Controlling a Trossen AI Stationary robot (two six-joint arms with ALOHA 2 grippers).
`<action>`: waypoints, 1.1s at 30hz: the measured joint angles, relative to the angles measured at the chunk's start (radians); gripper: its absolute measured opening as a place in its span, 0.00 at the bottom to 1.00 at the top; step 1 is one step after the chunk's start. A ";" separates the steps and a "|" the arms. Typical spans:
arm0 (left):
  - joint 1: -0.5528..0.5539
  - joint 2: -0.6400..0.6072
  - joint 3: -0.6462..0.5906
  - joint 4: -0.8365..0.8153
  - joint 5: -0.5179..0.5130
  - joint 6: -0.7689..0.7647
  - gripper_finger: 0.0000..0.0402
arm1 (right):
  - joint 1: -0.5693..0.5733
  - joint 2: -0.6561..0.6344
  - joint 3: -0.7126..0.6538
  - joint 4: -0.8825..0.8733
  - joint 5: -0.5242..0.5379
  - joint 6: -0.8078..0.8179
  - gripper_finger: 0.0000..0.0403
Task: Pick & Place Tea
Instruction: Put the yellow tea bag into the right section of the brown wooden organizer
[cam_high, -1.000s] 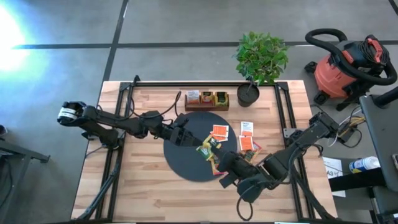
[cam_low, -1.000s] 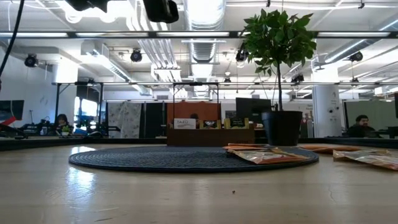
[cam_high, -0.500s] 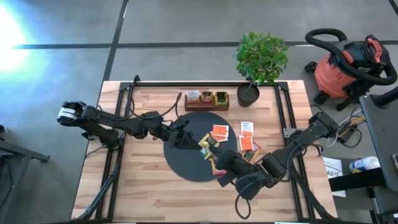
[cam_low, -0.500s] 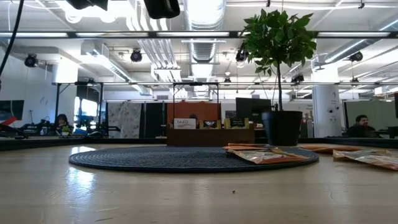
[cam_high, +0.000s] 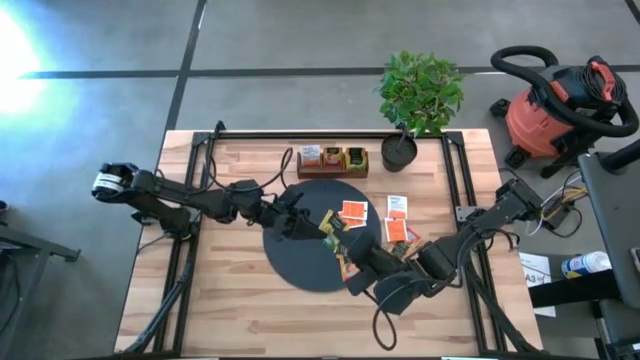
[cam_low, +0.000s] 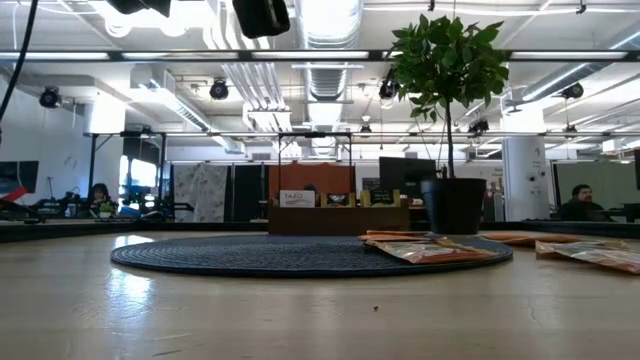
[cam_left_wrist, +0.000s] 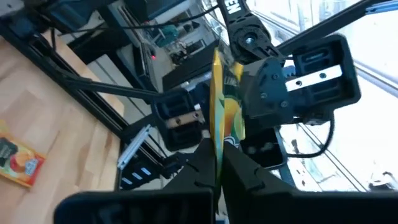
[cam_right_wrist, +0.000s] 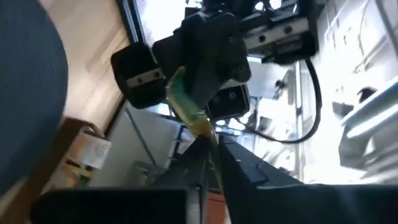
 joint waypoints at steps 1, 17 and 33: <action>0.000 0.000 0.000 -0.001 -0.006 0.004 0.02 | 0.001 -0.005 0.000 -0.001 0.000 0.031 0.11; 0.009 0.000 -0.001 -0.130 -0.121 0.186 0.02 | 0.080 -0.061 0.010 -0.361 0.039 0.866 0.46; -0.270 0.137 0.108 -0.369 -0.639 0.710 0.02 | -0.220 -0.129 0.118 -0.700 -1.011 1.612 0.45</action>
